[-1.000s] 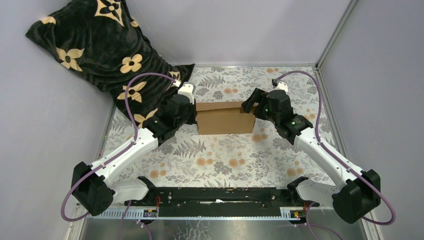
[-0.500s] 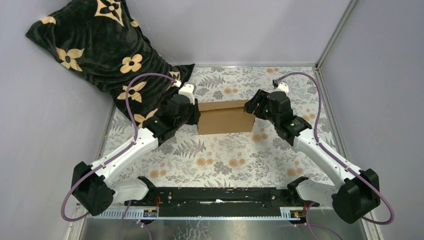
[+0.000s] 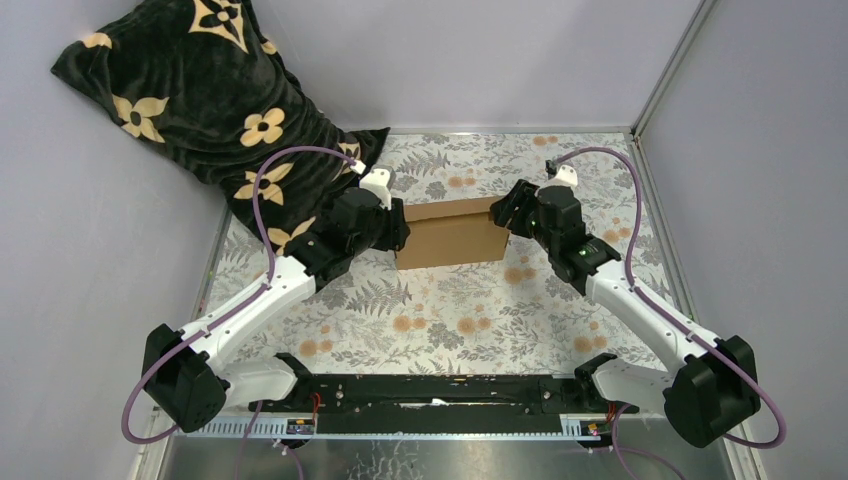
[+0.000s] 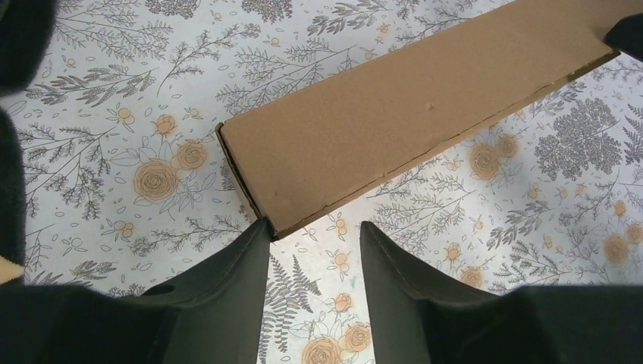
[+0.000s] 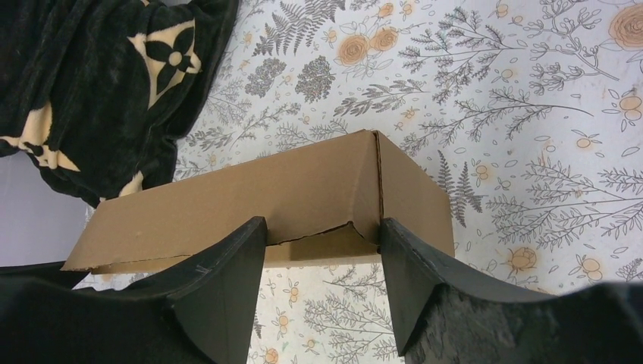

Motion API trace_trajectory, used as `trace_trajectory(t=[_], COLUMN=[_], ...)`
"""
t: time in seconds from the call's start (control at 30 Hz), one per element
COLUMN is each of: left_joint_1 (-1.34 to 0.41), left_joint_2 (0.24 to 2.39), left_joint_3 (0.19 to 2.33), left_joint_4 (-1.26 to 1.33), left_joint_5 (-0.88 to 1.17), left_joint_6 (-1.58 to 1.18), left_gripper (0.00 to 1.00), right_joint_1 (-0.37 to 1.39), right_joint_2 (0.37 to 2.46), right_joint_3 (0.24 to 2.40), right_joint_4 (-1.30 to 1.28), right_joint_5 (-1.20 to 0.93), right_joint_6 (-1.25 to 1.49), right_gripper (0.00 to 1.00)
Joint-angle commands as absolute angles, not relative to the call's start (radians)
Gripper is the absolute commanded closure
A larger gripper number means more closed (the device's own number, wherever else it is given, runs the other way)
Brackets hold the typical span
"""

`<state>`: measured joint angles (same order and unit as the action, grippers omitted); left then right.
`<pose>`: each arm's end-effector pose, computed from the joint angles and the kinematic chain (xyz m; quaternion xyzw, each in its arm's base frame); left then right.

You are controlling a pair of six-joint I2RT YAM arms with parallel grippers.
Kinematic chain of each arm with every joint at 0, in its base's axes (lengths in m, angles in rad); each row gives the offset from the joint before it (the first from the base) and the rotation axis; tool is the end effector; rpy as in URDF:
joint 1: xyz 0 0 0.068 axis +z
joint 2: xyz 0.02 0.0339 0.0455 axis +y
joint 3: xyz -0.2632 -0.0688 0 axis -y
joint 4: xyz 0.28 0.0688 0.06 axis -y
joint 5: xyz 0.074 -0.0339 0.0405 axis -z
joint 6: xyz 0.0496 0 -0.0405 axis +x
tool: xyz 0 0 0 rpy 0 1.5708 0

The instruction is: Fold the paper box

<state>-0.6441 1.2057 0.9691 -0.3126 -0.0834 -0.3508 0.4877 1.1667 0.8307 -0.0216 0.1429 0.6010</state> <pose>0.2564 -0.1874 0.2876 0.1072 0.8652 -0.2011 0.4466 0.2824 0.1418 0.2767 0.0870 0.8159 0.2443 0.5168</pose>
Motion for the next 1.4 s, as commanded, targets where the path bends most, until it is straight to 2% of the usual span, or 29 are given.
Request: trace_trajectory(t=[0.0,0.07,0.4,0.63,0.87,0.93,1.17,1.37], left_joint_1=[-0.672,-0.672,-0.672,-0.672,-0.672,-0.672,-0.67,-0.66], left_joint_2=[1.236,1.239,1.249,1.254,1.244,1.232,1.176,1.152], left_joint_3=[0.948,0.948,0.936,0.934,0.935,0.934,0.911,0.9], left_joint_4=[-0.282,-0.281,-0.27,-0.264,-0.266,-0.269,-0.227,-0.209], left_joint_5=[0.123,0.123,0.124,0.124,0.13,0.137,0.258,0.28], left_joint_6=[-0.38,-0.38,-0.39,-0.396,-0.391,-0.382,-0.368,-0.371], left_gripper=[0.48,0.48,0.48,0.48,0.48,0.47,0.32,0.29], right_joint_1=[0.52,0.52,0.52,0.52,0.52,0.52,0.52,0.52], right_joint_2=[1.253,1.255,1.252,1.247,1.254,1.246,1.255,1.248], right_joint_3=[0.727,0.705,0.647,0.702,0.659,0.645,0.651,0.651], right_joint_4=[-0.198,-0.193,-0.206,-0.293,-0.241,-0.224,-0.213,-0.217], right_joint_5=[-0.035,-0.037,-0.025,0.074,0.06,0.054,0.029,0.026], right_joint_6=[0.621,0.617,0.586,0.537,0.557,0.568,0.575,0.577], right_gripper=[0.36,0.31,0.24,0.26,0.27,0.24,0.26,0.26])
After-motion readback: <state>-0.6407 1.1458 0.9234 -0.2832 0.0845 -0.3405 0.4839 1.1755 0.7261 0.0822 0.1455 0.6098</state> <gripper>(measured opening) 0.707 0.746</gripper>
